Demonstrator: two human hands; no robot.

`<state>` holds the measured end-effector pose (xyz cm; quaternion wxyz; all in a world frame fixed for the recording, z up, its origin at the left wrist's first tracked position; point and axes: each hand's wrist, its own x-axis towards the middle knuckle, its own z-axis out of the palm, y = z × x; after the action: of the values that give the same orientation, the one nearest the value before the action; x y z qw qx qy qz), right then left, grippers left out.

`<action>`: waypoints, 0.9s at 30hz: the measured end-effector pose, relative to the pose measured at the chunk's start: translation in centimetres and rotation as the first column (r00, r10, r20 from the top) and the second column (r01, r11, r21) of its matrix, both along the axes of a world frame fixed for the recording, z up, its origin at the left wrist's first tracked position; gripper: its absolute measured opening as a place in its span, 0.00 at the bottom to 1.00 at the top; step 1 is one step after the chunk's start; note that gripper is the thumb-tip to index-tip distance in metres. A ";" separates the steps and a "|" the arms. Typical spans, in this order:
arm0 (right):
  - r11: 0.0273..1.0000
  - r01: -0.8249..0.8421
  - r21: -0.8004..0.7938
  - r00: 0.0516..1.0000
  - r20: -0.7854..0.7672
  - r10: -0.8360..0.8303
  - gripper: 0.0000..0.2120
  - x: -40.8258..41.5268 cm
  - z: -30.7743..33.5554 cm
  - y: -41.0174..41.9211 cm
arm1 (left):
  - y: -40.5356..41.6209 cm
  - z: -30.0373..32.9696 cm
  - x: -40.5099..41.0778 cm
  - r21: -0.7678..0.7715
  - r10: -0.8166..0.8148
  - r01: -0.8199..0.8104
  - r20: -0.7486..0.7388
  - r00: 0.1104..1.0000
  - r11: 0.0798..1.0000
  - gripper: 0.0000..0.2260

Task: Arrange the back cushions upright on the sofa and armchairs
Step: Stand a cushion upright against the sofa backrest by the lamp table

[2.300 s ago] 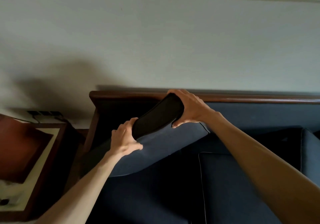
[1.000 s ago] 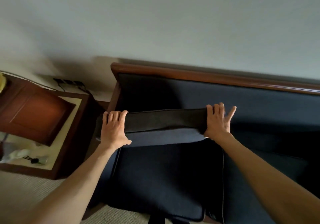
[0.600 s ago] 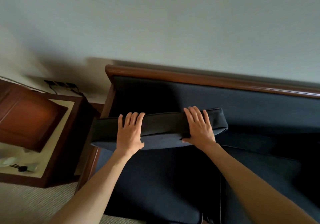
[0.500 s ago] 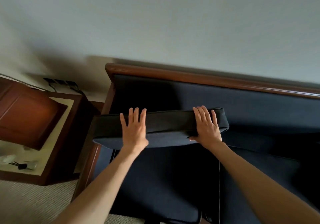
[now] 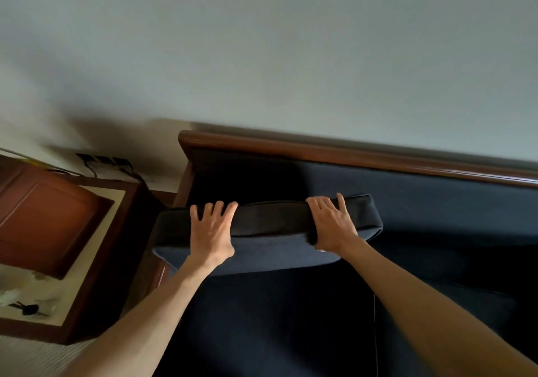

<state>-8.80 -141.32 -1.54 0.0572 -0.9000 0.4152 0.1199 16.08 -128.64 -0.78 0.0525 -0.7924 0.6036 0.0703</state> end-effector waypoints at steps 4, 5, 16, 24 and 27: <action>1.000 -0.006 -0.007 1.000 -0.012 0.006 0.47 -0.4 1.4 -1.3 | -0.8 1.1 0.3 -0.037 -0.055 0.055 0.014 0.998 0.998 0.40; 1.000 0.002 -0.020 1.000 0.003 -0.002 0.47 -0.7 1.7 -1.4 | -1.2 1.5 0.3 -0.049 -0.078 0.079 0.025 0.997 0.996 0.40; 0.985 0.172 -0.012 0.985 -0.003 -0.172 0.45 -0.4 0.8 0.6 | -4.3 1.0 0.7 0.009 -0.166 0.166 0.034 0.986 0.986 0.40; 0.968 0.248 -0.030 0.966 0.080 -0.245 0.42 -0.4 -0.4 0.6 | -5.8 1.7 2.2 0.003 -0.238 0.239 0.037 0.970 0.971 0.37; 0.974 0.227 -0.019 0.968 0.115 -0.224 0.44 -0.4 -0.7 0.0 | -6.6 1.4 2.6 0.013 -0.221 0.220 0.036 0.975 0.975 0.37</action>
<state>-9.17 -141.36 -2.20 0.0792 -0.8531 0.5127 0.0554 18.72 -135.21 0.57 0.0751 -0.7215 0.6864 0.0519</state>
